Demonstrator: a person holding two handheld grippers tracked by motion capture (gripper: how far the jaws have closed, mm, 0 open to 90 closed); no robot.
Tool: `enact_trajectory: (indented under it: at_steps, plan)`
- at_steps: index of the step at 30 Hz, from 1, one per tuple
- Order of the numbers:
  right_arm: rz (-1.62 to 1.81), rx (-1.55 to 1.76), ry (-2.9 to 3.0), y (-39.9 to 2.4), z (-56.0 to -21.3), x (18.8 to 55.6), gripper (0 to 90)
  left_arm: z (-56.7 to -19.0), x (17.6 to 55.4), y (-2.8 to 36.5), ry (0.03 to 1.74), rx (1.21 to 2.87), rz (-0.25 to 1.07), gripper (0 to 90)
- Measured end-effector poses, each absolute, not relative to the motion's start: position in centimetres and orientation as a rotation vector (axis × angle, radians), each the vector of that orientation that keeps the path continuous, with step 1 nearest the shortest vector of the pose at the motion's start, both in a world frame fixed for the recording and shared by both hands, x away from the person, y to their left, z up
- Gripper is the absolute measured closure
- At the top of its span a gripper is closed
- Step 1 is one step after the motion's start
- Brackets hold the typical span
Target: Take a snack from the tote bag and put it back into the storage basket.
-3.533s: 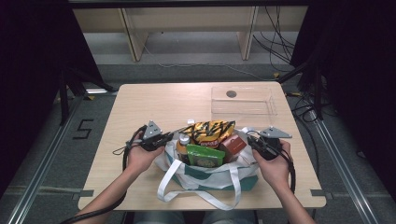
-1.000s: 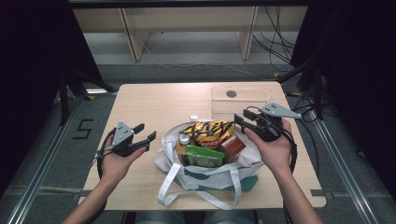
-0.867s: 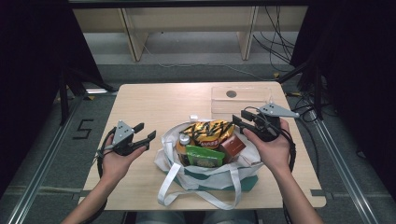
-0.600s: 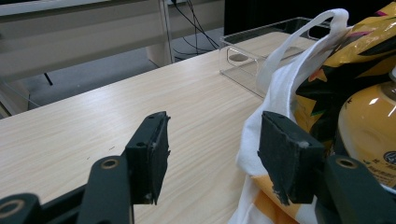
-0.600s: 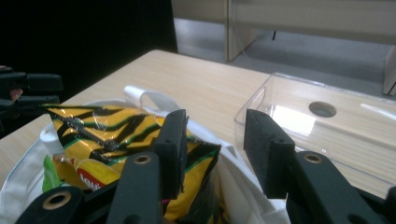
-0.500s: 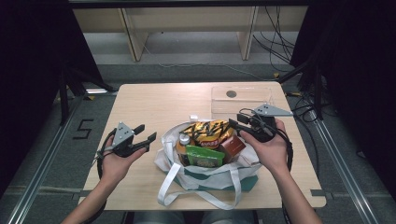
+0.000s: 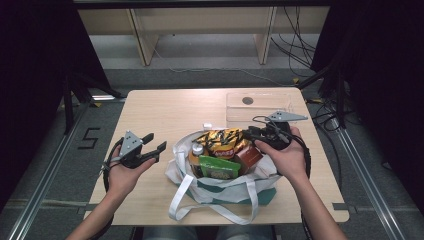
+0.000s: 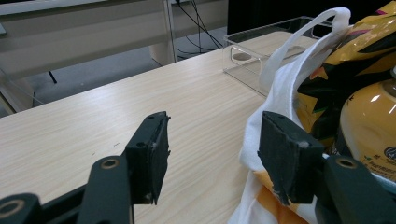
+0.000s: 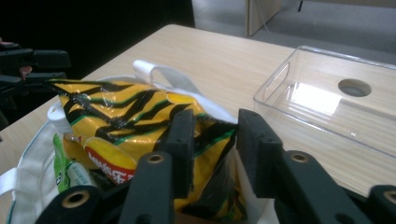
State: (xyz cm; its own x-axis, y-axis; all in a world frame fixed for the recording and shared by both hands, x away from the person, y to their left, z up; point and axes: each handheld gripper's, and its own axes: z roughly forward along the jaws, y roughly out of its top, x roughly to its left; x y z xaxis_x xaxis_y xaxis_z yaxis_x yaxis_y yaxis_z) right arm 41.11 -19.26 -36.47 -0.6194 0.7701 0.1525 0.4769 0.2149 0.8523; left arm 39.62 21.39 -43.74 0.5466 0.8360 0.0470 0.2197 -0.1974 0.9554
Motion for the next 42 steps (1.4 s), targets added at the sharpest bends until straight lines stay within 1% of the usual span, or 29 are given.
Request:
enact_trajectory:
  at_steps: [2,4,6,9,11,14,17,21,27,28,29,31,36,42]
  plan:
    - [1.370,1.206,2.211,-19.1,-36.4,41.0,74.5,-43.7,39.5,21.4,0.894,1.719,0.723,42.3]
    - [1.362,1.162,2.219,-19.1,-36.6,41.1,76.6,-43.7,39.4,21.4,0.895,1.720,0.723,42.2]
    - [1.368,1.196,2.213,-19.0,-36.6,41.1,79.5,-43.7,39.4,21.5,0.897,1.719,0.722,42.3]
    - [1.360,1.164,2.239,-19.2,-36.5,41.2,85.1,-43.7,39.5,21.5,0.901,1.715,0.722,42.1]
    - [1.369,1.198,2.238,-19.1,-36.5,41.1,88.8,-43.7,39.5,21.4,0.900,1.715,0.722,42.1]
    - [1.370,1.130,2.238,-19.1,-36.6,41.4,89.4,-43.7,39.5,21.4,0.897,1.717,0.724,42.1]
    - [1.357,1.161,2.239,-19.0,-36.6,41.2,89.4,-43.8,39.5,21.4,0.892,1.715,0.720,42.1]
    - [1.303,1.113,2.246,-18.8,-36.4,40.9,90.0,-43.7,39.5,21.4,0.896,1.723,0.722,42.1]
    - [1.332,1.100,2.261,-19.0,-36.5,41.1,90.0,-43.8,39.5,21.4,0.899,1.721,0.722,42.0]
    - [1.328,1.137,2.259,-19.0,-36.5,40.9,90.0,-43.8,39.5,21.4,0.899,1.721,0.721,42.1]
    - [1.323,1.087,2.248,-19.0,-36.6,41.1,90.0,-43.8,39.6,21.4,0.899,1.722,0.721,42.1]
    - [1.319,1.098,2.248,-18.8,-36.5,40.9,90.0,-43.8,39.6,21.4,0.898,1.725,0.719,42.0]
    - [1.281,1.007,2.211,-18.4,-36.1,40.5,90.0,-43.8,39.5,21.4,0.897,1.724,0.719,42.0]
    - [1.281,0.978,2.163,-17.8,-35.7,40.0,90.0,-43.9,39.5,21.5,0.904,1.723,0.720,42.1]
